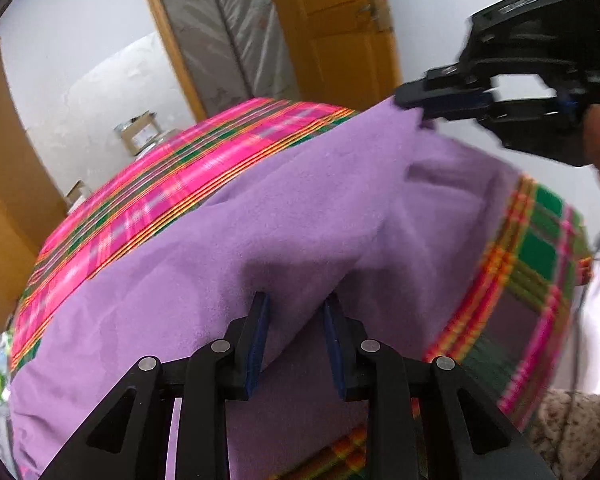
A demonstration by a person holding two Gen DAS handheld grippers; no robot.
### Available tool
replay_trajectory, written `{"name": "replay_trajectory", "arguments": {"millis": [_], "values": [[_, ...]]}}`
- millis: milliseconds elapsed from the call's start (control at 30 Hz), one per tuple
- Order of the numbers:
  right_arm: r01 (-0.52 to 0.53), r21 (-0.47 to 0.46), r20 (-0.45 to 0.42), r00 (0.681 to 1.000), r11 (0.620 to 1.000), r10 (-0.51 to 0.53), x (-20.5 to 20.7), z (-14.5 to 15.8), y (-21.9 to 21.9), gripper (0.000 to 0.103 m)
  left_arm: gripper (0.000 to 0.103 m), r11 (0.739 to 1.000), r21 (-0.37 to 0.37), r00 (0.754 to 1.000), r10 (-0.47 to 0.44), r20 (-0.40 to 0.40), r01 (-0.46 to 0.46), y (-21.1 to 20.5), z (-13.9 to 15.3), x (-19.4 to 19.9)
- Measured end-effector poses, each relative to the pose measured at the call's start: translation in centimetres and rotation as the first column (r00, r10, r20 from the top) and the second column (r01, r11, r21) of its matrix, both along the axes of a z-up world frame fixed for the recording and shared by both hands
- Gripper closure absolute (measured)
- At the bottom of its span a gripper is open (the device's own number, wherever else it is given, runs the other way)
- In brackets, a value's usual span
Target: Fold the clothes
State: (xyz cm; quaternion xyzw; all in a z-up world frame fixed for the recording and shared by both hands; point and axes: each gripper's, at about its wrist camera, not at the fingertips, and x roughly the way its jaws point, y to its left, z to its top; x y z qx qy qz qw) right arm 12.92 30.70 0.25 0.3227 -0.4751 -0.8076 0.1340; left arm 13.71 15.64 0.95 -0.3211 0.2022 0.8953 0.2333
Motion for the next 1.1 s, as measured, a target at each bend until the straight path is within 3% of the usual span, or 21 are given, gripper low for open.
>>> {"name": "replay_trajectory", "arguments": {"millis": [100,167,300,500,567,633,667,700,933,1100], "values": [[0.001,0.001,-0.003,1.0,1.0,-0.001,0.2,0.1,0.1,0.098,0.074,0.995,0.085,0.998,-0.053,-0.022,0.055,-0.2,0.8,0.8],[-0.001,0.002,-0.004,1.0,1.0,0.002,0.2,0.2,0.1,0.098,0.069,0.993,0.103,0.998,-0.057,-0.016,0.059,-0.1,0.8,0.8],[-0.007,0.004,-0.007,1.0,1.0,0.007,0.3,0.3,-0.1,0.098,0.069,0.999,0.032,0.999,-0.042,-0.031,0.043,1.2,0.0,0.9],[-0.019,-0.009,-0.012,1.0,1.0,0.018,0.6,0.0,0.1,0.098,0.069,0.994,-0.098,0.991,0.042,-0.123,-0.055,2.8,-0.6,0.9],[-0.023,-0.005,-0.009,1.0,1.0,0.023,0.7,0.0,0.2,0.098,0.069,0.991,-0.111,0.988,0.065,-0.138,-0.08,2.9,-0.7,-0.5],[-0.025,-0.011,-0.008,1.0,1.0,0.025,0.9,-0.2,0.3,0.098,0.075,0.993,-0.08,0.99,0.072,-0.125,-0.083,2.6,-0.4,-0.7],[-0.024,-0.014,-0.004,1.0,1.0,0.024,0.9,-0.4,0.4,0.098,0.082,0.995,-0.061,0.99,0.072,-0.12,-0.08,2.3,-0.3,-0.7],[-0.025,-0.016,-0.002,1.0,1.0,0.025,0.9,-0.5,0.5,0.098,0.095,0.996,-0.041,0.991,0.074,-0.115,-0.079,2.0,0.0,-0.7],[-0.029,-0.005,0.006,1.0,1.0,0.029,1.7,-1.2,1.1,0.096,0.098,0.992,0.101,0.992,0.089,-0.087,-0.08,-0.4,2.1,-0.1],[0.093,0.142,0.018,0.995,0.986,-0.096,4.1,-1.6,3.7,0.096,0.098,0.979,0.175,0.984,0.13,-0.12,-0.108,-1.8,4.1,0.6]]}}
